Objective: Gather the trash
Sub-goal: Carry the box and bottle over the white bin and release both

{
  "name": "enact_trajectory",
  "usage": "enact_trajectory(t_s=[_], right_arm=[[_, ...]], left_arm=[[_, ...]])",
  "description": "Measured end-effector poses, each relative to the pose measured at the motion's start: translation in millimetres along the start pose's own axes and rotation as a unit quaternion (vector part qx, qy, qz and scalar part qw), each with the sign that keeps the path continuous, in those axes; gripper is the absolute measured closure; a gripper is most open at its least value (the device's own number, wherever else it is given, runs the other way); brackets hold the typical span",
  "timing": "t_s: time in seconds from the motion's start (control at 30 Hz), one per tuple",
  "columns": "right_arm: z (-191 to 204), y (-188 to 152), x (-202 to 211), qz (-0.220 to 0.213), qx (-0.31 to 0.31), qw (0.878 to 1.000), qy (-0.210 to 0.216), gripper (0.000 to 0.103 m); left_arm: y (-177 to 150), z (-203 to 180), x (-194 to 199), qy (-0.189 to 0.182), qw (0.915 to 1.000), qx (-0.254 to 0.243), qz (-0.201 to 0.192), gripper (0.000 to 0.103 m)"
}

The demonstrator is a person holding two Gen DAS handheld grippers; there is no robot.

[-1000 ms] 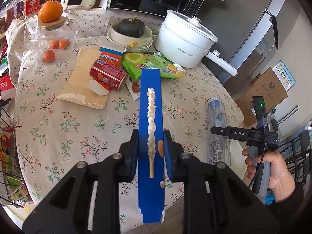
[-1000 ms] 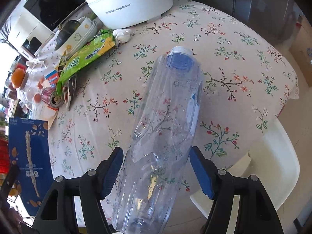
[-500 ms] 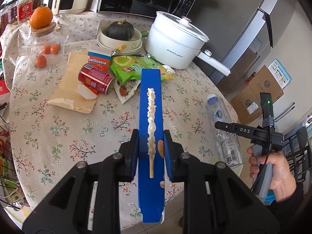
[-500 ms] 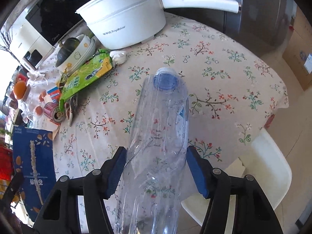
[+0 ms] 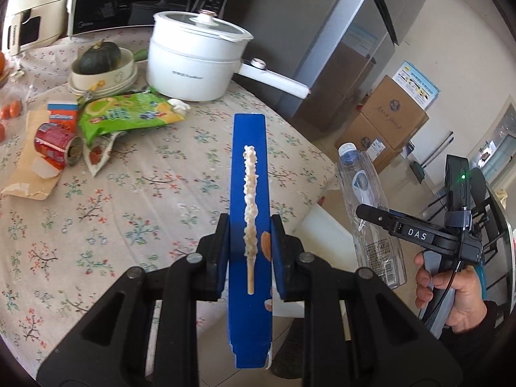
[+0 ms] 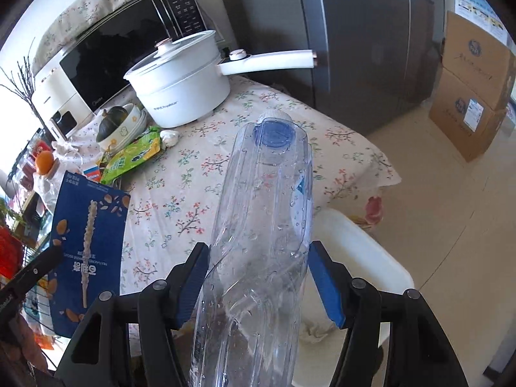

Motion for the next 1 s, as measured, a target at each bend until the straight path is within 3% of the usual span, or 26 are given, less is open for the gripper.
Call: enact_trajectory(t_s=[0.37,0.8,0.87,1.0], right_arm=[[-68.4,-44.1,8.4,0.020,-0.032,0.999,-0.020,0.038],[-97.0,-66.4,10.1,0.032,-0.047,0.998,-0.041,0.038],[-98.5,-67.3,9.8,0.032,-0.048,0.997,-0.043,0.038],[-96.9,-66.2,9.7,0.031,-0.047,0.997,-0.046,0.038]], left_arm=[[-45.9,-79.0,-74.7,-0.043,0.9954,-0.069,0.050,0.078],[-61.5,-101.5,-111.3,-0.036,0.9922,-0.111,0.043,0.077],[-59.9,-99.5,-110.1,-0.032,0.9925,-0.111,0.039,0.073],[-54.5,-93.5,-101.9,-0.022,0.9931,-0.111,0.031,0.043]])
Point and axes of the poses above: each gripper's, at about its wrist camera, not at the fingertips, and x roughly against the way its jaws point, z to its left, y to its top, the point moved 9 cm from there along -x, roughly the way its jaws point, and after that the axes turned 13 degrees about x, right-handed, at the moved point
